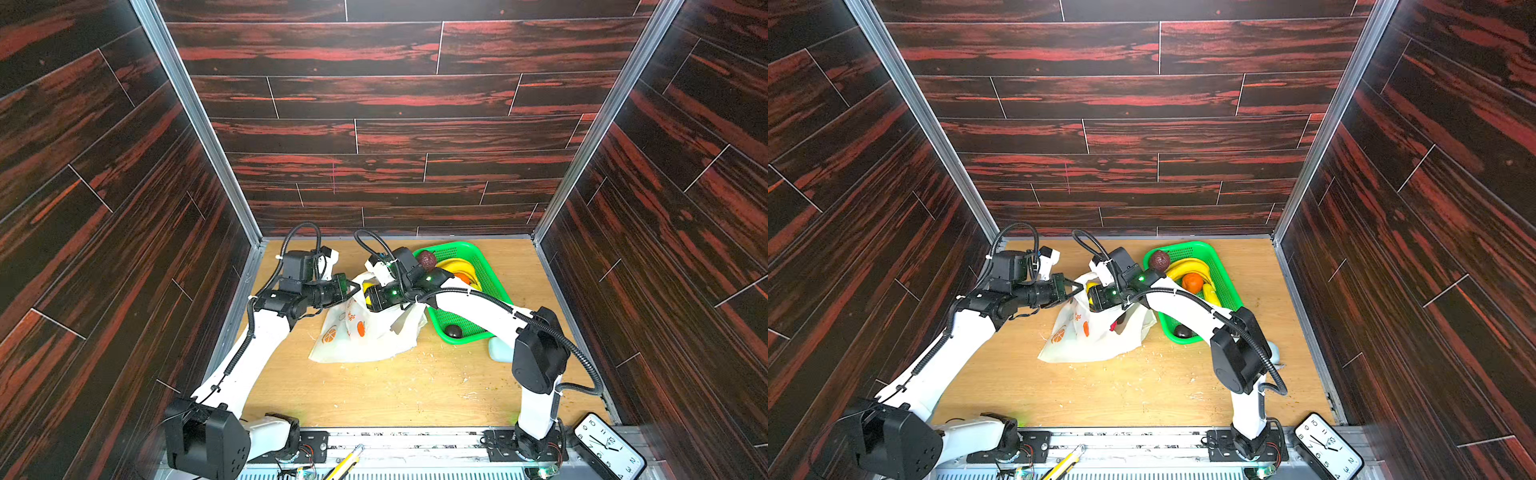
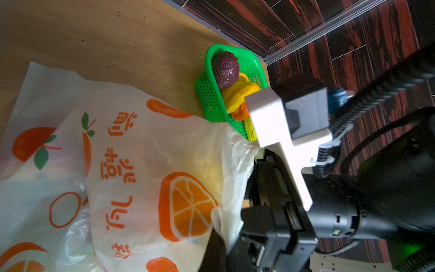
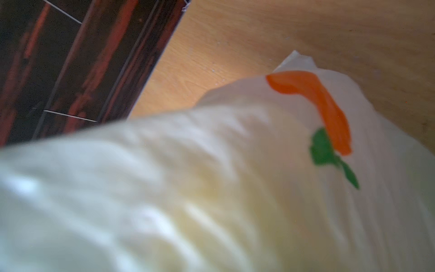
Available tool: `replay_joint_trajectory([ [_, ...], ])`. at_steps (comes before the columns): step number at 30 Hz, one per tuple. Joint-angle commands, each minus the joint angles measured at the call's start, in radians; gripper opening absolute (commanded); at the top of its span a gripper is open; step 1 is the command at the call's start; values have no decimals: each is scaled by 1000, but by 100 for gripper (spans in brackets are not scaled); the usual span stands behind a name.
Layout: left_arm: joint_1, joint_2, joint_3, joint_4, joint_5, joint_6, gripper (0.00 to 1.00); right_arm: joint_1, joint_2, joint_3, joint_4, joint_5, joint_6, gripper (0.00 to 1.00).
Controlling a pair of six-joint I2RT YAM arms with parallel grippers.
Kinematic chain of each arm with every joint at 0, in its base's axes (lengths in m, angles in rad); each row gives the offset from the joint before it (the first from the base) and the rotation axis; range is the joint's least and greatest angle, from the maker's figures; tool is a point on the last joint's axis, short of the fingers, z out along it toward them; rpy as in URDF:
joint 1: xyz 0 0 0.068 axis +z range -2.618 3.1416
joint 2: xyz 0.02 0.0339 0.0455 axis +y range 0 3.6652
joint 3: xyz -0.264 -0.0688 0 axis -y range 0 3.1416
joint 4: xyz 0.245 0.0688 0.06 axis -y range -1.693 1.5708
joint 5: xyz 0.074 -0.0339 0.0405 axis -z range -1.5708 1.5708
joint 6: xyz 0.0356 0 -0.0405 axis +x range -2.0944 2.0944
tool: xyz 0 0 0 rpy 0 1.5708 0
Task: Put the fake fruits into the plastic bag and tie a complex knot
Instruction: 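Open the right gripper to drop the lemon into the bag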
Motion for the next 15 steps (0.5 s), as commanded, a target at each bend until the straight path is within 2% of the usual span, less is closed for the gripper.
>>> replay_joint_trajectory([
  [1, 5, -32, -3, -4, -11, 10, 0, 2, 21, -12, 31, -71, 28, 57],
  [4, 5, -35, -5, -2, -14, 10, 0, 3, 21, -12, 30, -78, 29, 61],
  [15, 5, -37, -8, -6, -23, 17, 0, 1, -37, -16, -33, 41, -10, 76],
])
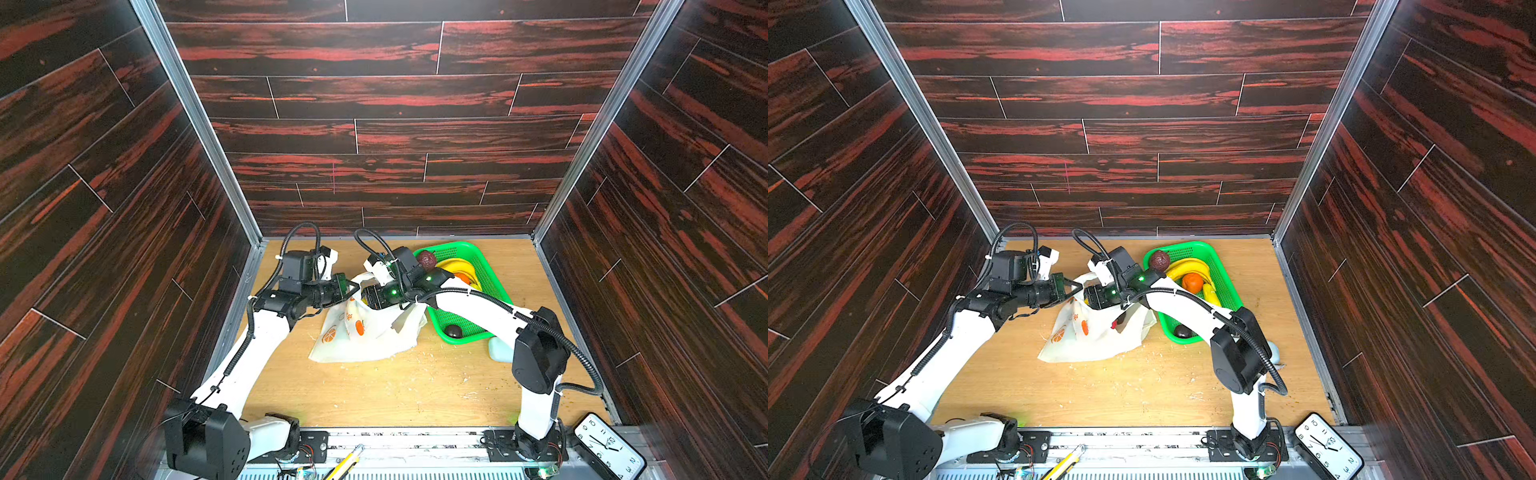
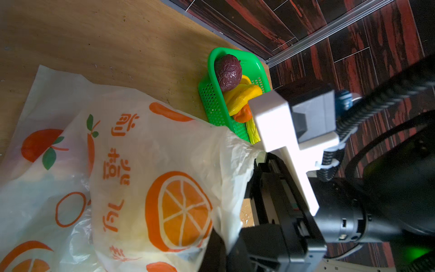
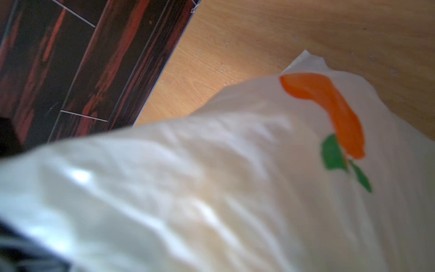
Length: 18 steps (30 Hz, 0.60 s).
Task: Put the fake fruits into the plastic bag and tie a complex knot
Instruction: 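Open the right gripper to drop the lemon into the bag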
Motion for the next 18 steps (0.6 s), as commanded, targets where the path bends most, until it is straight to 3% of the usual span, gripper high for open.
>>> replay_joint_trajectory([
  [1, 4, -32, -7, -6, -7, 17, 0, 2, -41, -15, -39, 47, -14, 76],
  [18, 4, -31, -24, -18, 1, 41, 0, -5, -170, -37, -81, 120, -28, 76],
])
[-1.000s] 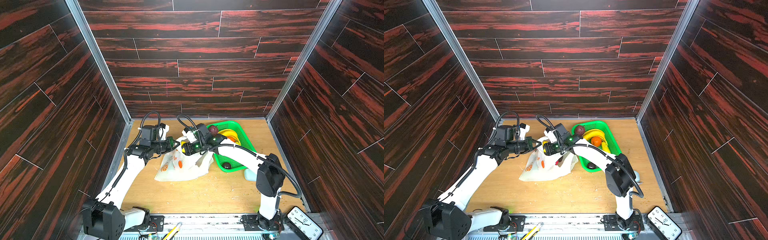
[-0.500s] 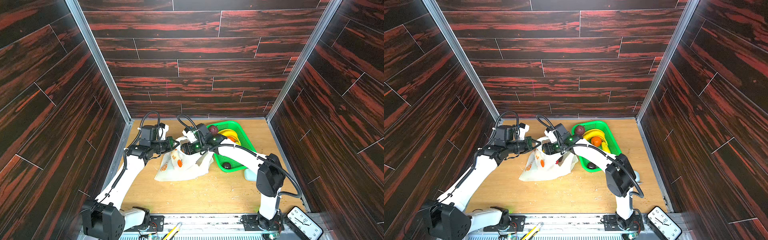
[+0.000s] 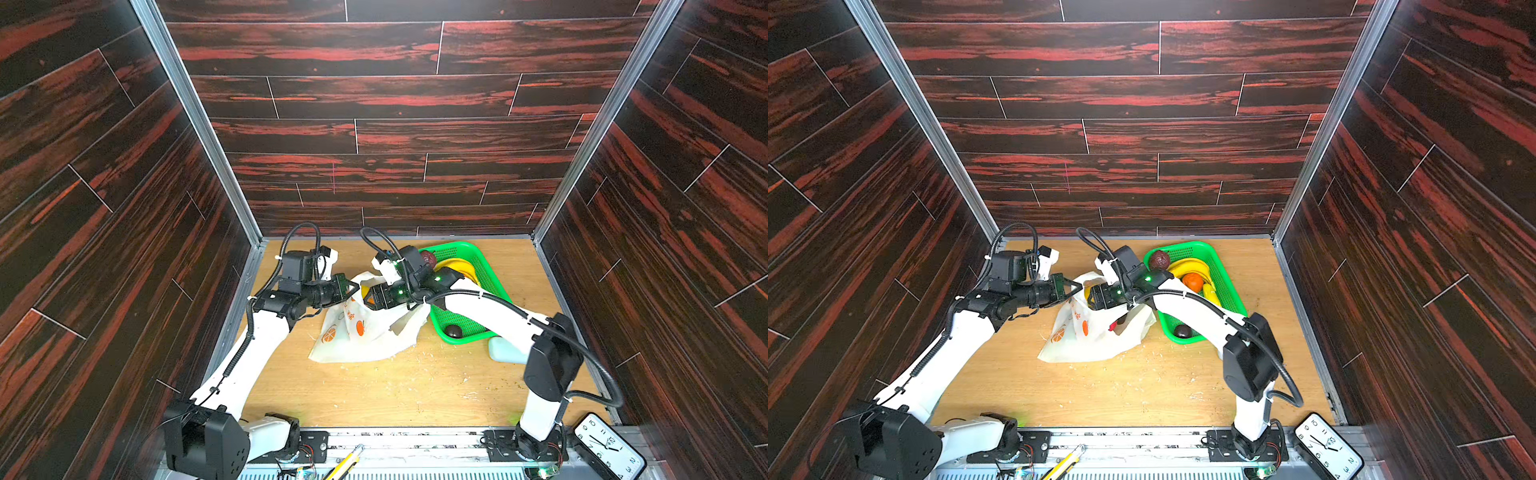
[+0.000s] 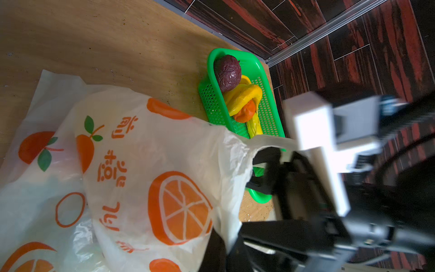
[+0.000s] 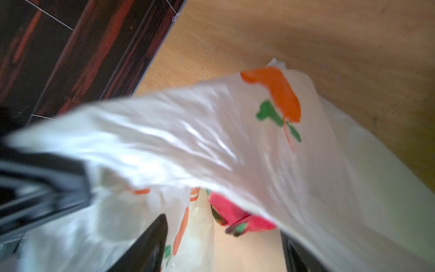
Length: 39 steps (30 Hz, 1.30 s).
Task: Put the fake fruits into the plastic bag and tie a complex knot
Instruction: 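Open the right gripper to drop the lemon into the bag, then withdraw the right gripper from the bag back over the basket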
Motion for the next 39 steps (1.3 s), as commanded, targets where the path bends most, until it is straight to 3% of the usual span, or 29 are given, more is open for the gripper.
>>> replay_joint_trajectory([
  [1, 4, -26, -21, -15, 2, 19, 0, -3, -77, -5, -25, 10, -7, 76],
  [13, 5, -7, -26, -4, 22, 13, 0, -2, -110, 109, -35, -49, -55, 72],
  [20, 5, -7, -26, -4, 21, 15, 0, -67, -218, 135, -82, -51, -204, 72],
  [24, 5, -6, -28, -4, 22, 15, 0, -194, -343, 24, -65, -171, -270, 72],
  [29, 5, -5, -23, -4, 18, 14, 0, -402, -484, -148, -48, -429, -328, 74],
  [31, 5, -3, -17, -6, 18, 14, 0, -455, -511, -198, -94, -484, -389, 75],
  [35, 5, 1, -8, -10, 16, 17, 0, -480, -538, -295, -164, -550, -534, 74],
  [39, 5, 5, -1, -21, 14, 21, 0, -506, -562, -401, -91, -630, -584, 75],
])
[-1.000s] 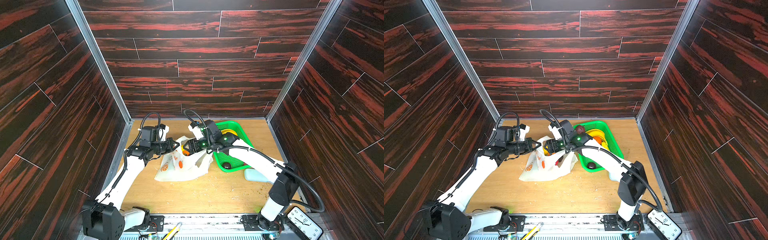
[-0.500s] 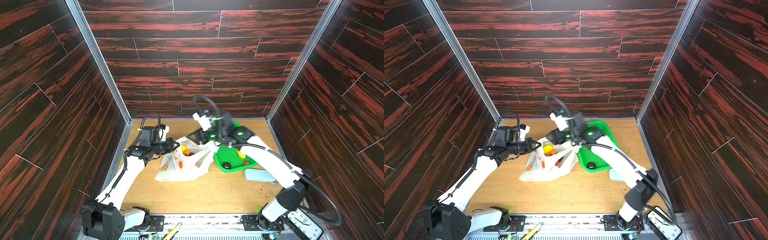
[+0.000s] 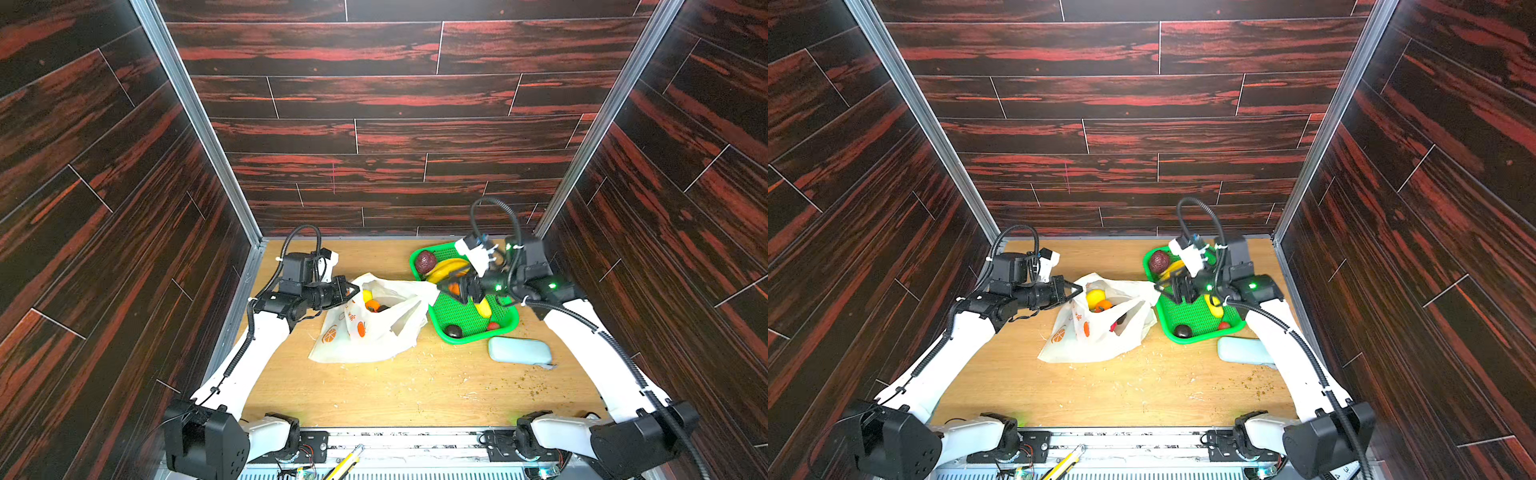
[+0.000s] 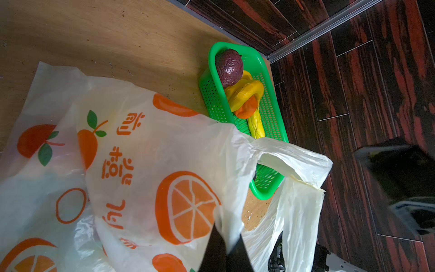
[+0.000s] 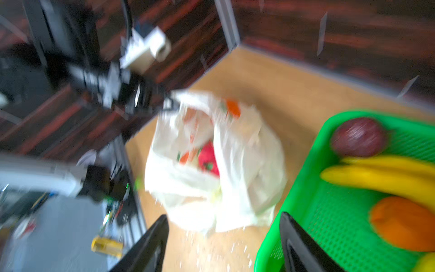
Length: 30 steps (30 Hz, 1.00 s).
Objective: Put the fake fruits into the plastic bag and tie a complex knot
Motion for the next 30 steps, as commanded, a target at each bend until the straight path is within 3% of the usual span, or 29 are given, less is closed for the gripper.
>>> replay_joint_trajectory([
  [1, 5, 7, 14, -24, 6, 21, 0, -31, -31, -63, 26, -141, -113, 75],
  [10, 5, 7, 28, -45, -3, 28, 0, -74, 113, -40, 58, -314, -133, 76],
  [19, 5, 13, 35, -50, -2, 33, 0, -74, 162, -62, 168, -271, 6, 75],
  [30, 5, 11, 36, -46, 1, 32, 0, -70, 206, -71, 200, -266, 96, 46],
])
